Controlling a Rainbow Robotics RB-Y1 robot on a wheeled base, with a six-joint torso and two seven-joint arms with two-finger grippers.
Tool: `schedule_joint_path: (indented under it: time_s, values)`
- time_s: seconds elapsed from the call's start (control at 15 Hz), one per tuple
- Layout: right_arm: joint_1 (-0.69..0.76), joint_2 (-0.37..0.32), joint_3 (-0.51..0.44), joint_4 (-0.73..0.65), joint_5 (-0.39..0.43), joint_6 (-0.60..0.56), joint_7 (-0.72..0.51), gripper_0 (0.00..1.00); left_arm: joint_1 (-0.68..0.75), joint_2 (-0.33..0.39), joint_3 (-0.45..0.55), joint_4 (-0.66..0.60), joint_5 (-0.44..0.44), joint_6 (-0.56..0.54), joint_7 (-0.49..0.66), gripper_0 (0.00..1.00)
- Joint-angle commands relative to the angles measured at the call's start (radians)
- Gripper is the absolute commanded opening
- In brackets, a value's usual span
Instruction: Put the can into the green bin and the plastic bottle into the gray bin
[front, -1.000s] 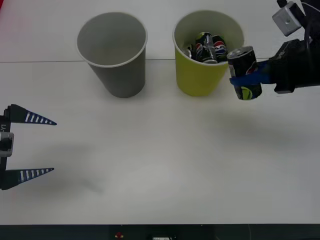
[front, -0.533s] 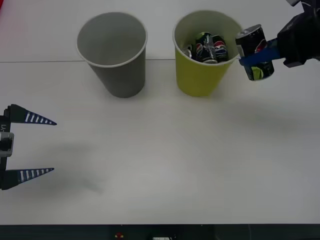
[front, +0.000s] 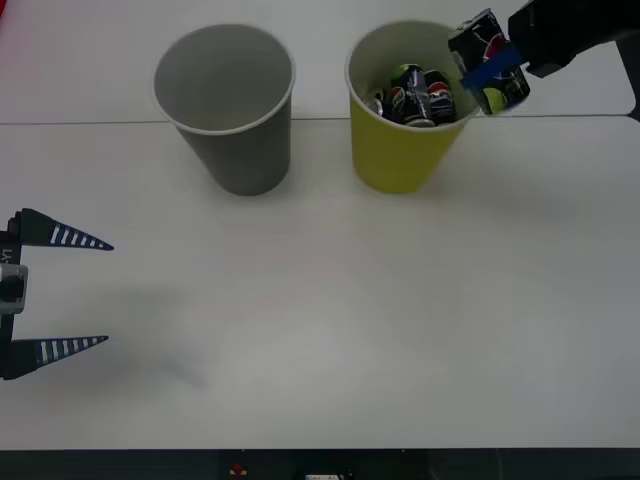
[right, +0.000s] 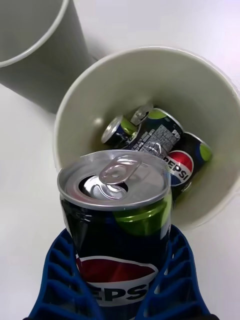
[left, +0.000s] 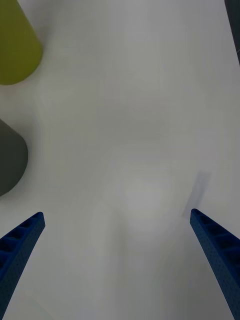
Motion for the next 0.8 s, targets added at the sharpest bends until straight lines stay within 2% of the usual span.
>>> schedule_joint_path:
  time_s: [0.07, 0.2, 0.47, 0.67, 0.8]
  values:
    - [-0.092, 0.083, 0.053, 0.115, 0.078, -0.031, 0.0, 0.0, 0.0, 0.0, 0.0, 0.0, 0.0, 0.0, 0.0, 1.0]
    - [-0.149, 0.143, 0.105, 0.202, 0.124, -0.031, 0.002, 0.0, 0.0, 0.0, 0.0, 0.0, 0.0, 0.0, 0.0, 1.0]
    - [-0.233, 0.251, 0.145, 0.371, 0.2, -0.026, 0.036, 0.0, 0.0, 0.0, 0.0, 0.0, 0.0, 0.0, 0.0, 1.0]
    - [-0.285, 0.302, 0.158, 0.483, 0.217, -0.019, 0.069, 0.05, 0.0, 0.0, 0.0, 0.0, 0.0, 0.0, 0.0, 1.0]
    - [-0.302, 0.32, 0.158, 0.531, 0.223, -0.012, 0.095, 0.13, 0.0, 0.0, 0.0, 0.0, 0.0, 0.0, 0.0, 1.0]
